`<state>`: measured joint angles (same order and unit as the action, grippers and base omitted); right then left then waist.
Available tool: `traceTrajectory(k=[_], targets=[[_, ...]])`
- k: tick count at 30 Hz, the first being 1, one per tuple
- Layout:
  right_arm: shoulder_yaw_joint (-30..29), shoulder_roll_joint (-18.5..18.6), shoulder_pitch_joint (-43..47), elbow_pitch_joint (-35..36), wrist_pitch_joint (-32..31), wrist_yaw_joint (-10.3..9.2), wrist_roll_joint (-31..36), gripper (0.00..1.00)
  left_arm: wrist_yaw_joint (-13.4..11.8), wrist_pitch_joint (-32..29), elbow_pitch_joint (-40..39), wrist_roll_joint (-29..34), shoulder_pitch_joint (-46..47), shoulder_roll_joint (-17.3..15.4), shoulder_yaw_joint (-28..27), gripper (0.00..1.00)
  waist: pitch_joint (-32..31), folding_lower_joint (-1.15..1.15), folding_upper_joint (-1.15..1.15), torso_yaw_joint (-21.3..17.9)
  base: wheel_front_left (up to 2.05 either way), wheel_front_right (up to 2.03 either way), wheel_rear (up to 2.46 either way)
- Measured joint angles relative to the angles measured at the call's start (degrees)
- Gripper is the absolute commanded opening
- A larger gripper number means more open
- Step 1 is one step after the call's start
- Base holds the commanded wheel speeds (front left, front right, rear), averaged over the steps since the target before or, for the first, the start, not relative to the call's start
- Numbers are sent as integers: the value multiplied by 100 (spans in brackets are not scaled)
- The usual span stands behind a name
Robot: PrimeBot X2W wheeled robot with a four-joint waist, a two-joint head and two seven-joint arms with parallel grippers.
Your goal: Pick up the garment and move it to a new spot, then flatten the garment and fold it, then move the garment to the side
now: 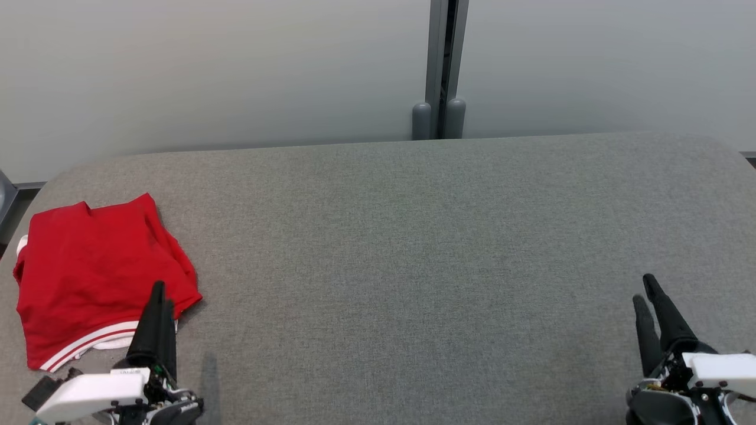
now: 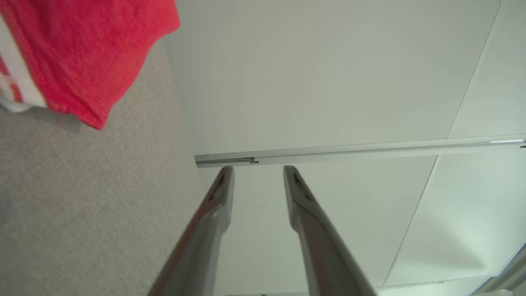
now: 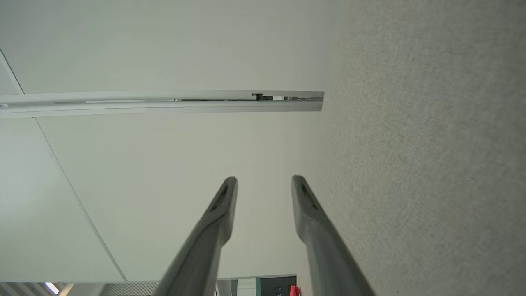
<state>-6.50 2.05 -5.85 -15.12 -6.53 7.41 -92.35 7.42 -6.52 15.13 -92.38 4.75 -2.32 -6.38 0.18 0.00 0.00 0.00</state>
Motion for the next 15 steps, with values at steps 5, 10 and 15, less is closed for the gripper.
traceTrajectory(k=[5, 10, 15], targets=[[23, -58, 180, -141, 55, -2, 25, 100, -1, 76, 191, 35, -193, 76, 36, 100, 5, 0, 0, 0, 0, 0, 0], [130, 5, 174, -131, 200, -2, 288, 100, -1, 216, 243, 376, -190, 69, 85, 100, 12, 0, 0, 1, 0, 0, 0], [140, 36, 166, -132, 336, -2, 777, 100, -1, 359, 318, 932, -168, 64, 94, 100, 21, 0, 0, -3, 0, 0, 0]])
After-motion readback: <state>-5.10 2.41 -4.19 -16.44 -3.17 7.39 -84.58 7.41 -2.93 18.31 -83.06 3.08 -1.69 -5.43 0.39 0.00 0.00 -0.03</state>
